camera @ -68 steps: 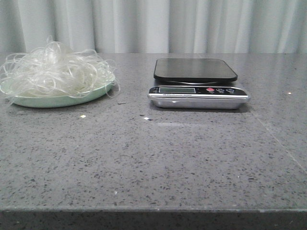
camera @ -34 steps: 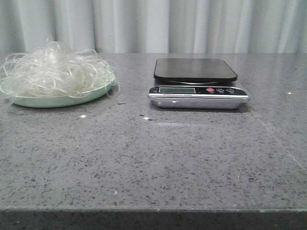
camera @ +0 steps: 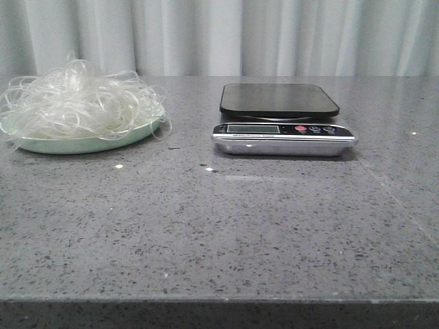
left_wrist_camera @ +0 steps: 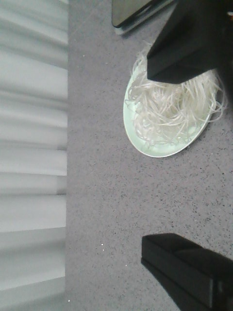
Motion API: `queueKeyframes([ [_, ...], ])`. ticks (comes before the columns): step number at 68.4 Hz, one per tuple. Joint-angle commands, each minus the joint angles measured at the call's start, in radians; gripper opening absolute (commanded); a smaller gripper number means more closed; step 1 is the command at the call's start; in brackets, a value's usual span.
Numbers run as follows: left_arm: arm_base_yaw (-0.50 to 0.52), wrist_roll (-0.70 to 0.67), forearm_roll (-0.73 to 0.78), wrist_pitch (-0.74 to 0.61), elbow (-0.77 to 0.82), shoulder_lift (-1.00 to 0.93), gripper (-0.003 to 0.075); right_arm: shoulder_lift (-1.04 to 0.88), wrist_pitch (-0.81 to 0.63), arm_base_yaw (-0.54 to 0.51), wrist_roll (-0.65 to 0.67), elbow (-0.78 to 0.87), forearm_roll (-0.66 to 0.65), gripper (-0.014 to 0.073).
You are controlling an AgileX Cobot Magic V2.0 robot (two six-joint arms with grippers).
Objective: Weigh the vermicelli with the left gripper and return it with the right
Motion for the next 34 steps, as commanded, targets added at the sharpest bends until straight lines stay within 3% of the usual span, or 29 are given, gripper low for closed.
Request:
queueKeyframes([
  [1,-0.007,0.010,-0.040,0.006,-0.107,0.087,0.0673,-0.015,-0.086,-0.006,-0.007,-0.008,-0.016,0.0166],
  [15,-0.056,0.071,-0.040,0.131,-0.282,0.291,0.0673,-0.015,-0.086,-0.006,-0.007,-0.008,-0.016,0.0166],
  [34,-0.279,0.112,0.005,0.329,-0.550,0.636,0.0673,-0.015,-0.086,-0.006,-0.007,-0.008,-0.016,0.0166],
])
